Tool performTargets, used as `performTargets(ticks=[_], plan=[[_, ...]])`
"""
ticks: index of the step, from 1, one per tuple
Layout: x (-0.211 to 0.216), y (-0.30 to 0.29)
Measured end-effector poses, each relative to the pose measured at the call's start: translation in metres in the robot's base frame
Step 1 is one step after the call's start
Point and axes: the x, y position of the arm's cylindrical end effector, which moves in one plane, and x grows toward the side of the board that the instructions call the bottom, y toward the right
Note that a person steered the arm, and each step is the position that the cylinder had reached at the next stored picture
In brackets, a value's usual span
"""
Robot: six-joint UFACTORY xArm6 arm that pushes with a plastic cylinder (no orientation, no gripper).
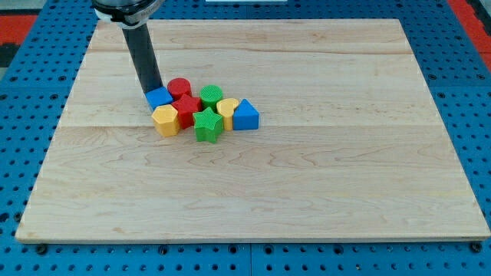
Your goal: Push the group of blocks up a bit
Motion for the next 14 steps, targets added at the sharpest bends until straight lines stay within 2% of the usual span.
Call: performTargets(ticks=[2, 8, 9, 10, 11, 12, 13, 14], plan=[[0.000, -0.019], [-0.008, -0.018], [-0.034, -0.038], [-0.030, -0.052], [0.057, -0.033], [0.096, -0.016], [0.089, 0.021], [0.057, 0.059]])
